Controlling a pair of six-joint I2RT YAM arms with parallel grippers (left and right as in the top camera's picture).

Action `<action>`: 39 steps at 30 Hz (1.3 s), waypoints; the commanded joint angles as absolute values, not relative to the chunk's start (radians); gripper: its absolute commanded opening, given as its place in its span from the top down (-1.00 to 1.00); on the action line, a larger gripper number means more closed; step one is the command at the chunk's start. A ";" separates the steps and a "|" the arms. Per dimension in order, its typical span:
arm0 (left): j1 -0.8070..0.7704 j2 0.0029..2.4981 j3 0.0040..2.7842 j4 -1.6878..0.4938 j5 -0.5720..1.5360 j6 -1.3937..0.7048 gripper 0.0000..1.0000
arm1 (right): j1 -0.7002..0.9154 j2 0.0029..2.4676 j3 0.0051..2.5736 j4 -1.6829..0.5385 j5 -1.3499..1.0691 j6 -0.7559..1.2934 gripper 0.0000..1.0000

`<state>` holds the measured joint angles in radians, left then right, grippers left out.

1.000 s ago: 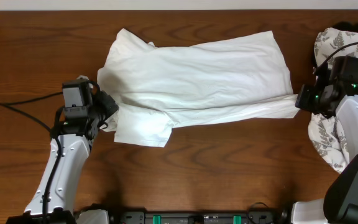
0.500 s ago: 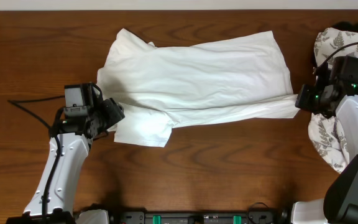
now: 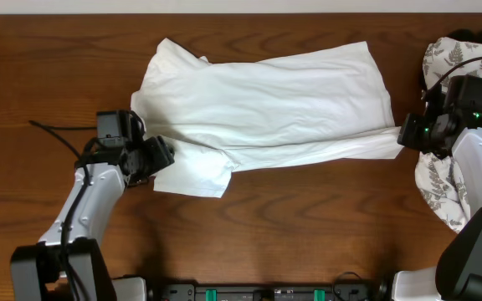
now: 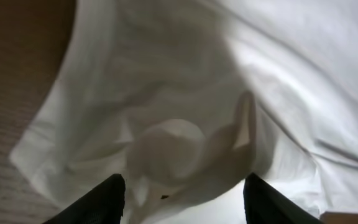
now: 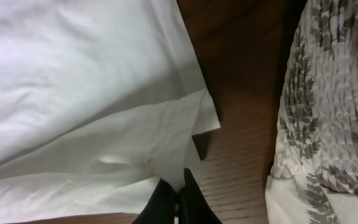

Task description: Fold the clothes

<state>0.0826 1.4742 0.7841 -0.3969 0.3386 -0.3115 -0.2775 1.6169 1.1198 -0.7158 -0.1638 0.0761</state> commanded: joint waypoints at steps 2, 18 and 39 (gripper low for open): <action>0.064 1.479 0.803 -0.396 0.371 -0.243 -0.24 | -0.280 1.622 1.116 -0.714 -0.165 0.089 0.97; 0.040 1.483 0.803 -0.449 0.347 -0.240 0.06 | -0.280 1.622 1.116 -0.714 -0.165 0.089 0.98; 0.041 1.468 0.851 -0.229 0.464 -0.467 0.84 | -0.280 1.622 1.116 -0.714 -0.165 0.089 0.97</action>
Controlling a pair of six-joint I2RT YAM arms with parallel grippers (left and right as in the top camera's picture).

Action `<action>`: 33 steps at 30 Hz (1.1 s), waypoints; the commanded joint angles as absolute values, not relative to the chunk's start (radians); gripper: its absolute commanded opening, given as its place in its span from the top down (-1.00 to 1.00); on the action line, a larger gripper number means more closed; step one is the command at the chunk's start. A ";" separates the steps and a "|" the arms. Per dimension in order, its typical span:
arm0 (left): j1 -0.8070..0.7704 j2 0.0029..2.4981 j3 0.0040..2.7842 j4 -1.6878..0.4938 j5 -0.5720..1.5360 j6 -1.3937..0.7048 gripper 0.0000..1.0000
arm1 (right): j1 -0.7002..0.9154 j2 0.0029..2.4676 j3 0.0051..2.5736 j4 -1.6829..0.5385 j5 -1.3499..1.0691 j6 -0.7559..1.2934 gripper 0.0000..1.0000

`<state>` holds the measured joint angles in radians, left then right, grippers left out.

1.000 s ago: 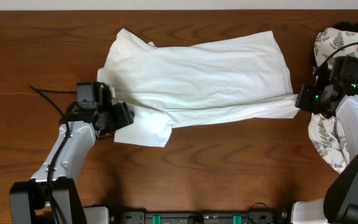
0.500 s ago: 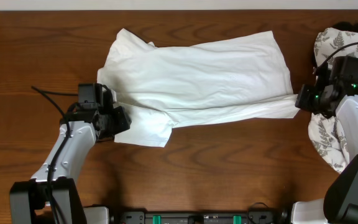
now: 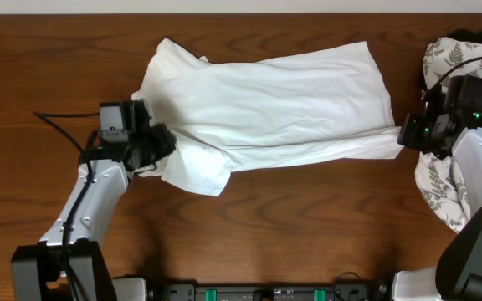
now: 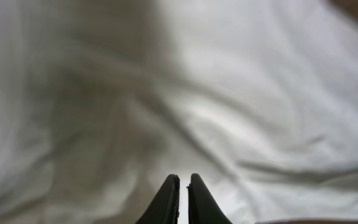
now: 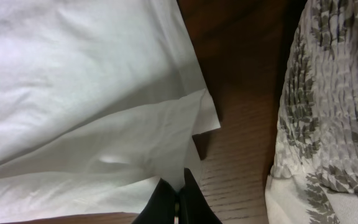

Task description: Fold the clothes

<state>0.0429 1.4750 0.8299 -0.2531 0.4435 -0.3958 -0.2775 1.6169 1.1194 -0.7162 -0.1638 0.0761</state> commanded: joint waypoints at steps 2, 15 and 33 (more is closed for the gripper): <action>0.041 1.469 0.851 -0.200 0.464 -0.469 0.83 | -0.280 1.622 1.116 -0.714 -0.165 0.089 0.97; 0.041 1.470 0.851 -0.470 0.328 -0.335 0.41 | -0.280 1.622 1.116 -0.722 -0.165 0.089 0.97; 0.042 1.470 0.833 -0.511 0.087 -0.052 -0.26 | -0.280 1.622 1.116 -0.684 -0.165 0.089 0.97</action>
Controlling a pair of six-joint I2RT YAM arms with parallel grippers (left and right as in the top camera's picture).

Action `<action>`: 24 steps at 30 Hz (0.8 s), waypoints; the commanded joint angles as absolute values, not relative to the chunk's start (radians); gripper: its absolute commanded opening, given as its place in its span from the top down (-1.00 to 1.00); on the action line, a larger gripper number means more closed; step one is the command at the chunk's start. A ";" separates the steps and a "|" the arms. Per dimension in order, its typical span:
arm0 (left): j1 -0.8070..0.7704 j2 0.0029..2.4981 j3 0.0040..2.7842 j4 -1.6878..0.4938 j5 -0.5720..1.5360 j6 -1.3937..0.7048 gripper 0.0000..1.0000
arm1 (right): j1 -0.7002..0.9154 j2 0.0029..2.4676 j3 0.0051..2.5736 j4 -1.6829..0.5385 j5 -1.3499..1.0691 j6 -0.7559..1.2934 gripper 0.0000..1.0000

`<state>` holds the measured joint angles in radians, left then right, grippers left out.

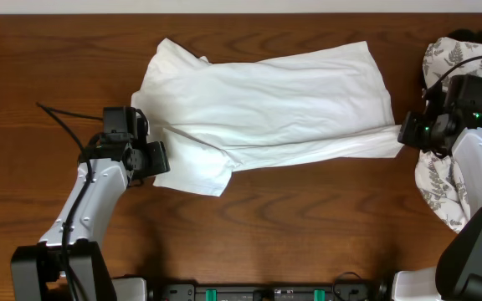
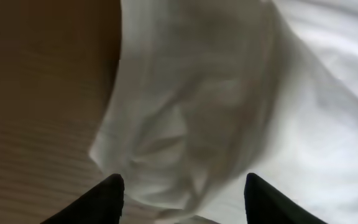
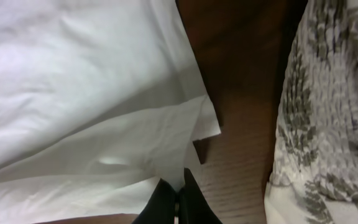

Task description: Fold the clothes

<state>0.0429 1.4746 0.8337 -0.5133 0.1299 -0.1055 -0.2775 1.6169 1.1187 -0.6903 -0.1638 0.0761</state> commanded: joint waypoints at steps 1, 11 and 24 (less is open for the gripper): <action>0.041 1.470 0.826 -0.508 0.103 -0.048 -0.26 | -0.280 1.622 1.116 -0.684 -0.165 0.089 0.97; 0.038 1.471 0.814 -0.497 0.256 0.052 -0.15 | -0.280 1.622 1.116 -0.684 -0.165 0.089 0.97; 0.007 1.523 0.807 -0.513 0.273 0.052 0.08 | -0.280 1.622 1.116 -0.685 -0.165 0.089 0.97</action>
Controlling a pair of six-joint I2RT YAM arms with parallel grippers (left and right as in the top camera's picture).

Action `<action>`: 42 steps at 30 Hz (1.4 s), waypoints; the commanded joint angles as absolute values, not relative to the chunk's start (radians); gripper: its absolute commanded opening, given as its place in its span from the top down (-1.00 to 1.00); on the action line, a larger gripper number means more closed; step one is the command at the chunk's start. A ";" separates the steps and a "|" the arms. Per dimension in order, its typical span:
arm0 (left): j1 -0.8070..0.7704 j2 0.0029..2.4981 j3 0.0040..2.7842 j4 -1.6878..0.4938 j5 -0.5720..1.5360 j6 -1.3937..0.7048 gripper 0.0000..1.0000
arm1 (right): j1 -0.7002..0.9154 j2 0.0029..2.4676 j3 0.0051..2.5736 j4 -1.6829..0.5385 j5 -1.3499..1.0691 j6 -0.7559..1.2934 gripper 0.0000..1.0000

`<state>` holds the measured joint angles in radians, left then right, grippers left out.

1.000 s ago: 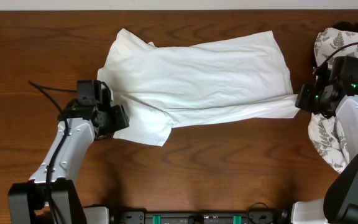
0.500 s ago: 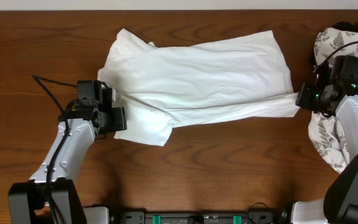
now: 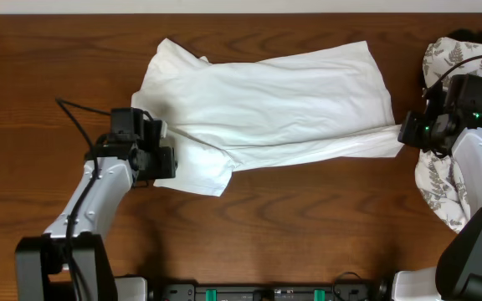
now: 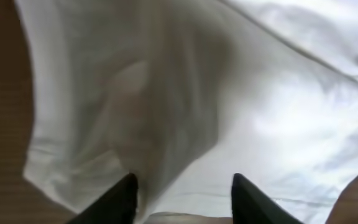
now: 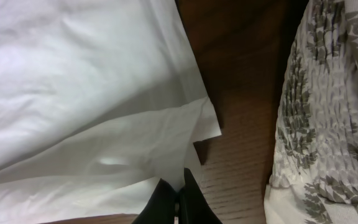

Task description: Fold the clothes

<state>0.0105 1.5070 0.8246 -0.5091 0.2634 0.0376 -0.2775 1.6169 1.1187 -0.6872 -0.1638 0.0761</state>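
A white shirt [image 3: 266, 92] lies spread across the middle of the table, with a sleeve flap [image 3: 195, 171] at its lower left. My left gripper [image 3: 164, 160] is at that flap's left edge. In the left wrist view this gripper [image 4: 182, 202] is open, its fingers wide apart over white cloth [image 4: 278, 93]. My right gripper [image 3: 403, 134] is at the shirt's lower right corner. In the right wrist view it [image 5: 178, 202] is shut, pinching the hem corner of the shirt [image 5: 73, 81].
A leaf-patterned white and grey garment [image 3: 467, 109] is heaped at the right edge, close behind my right arm, and shows in the right wrist view [image 5: 328, 112]. Bare brown wood [image 3: 308, 226] lies in front of the shirt. A black cable [image 3: 74, 113] loops left of my left arm.
My left gripper has shifted a little to the right onto the sleeve flap and is still open. The right gripper keeps its pinch on the corner, unmoved.
My left gripper was open at the sleeve flap's left edge. Then it was shut, slightly further up on the cloth. Then it was open again at the edge, and now it is open over the flap. My right gripper held the shirt's corner throughout.
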 commanded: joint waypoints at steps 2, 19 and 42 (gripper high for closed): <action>0.007 1.527 0.807 -0.513 0.273 0.052 0.08 | -0.280 1.622 1.116 -0.685 -0.165 0.089 0.97; 0.007 1.532 0.806 -0.566 0.272 0.051 0.42 | -0.280 1.622 1.116 -0.688 -0.165 0.089 0.97; 0.007 1.534 0.806 -0.544 0.269 0.052 0.63 | -0.280 1.622 1.116 -0.688 -0.165 0.089 0.98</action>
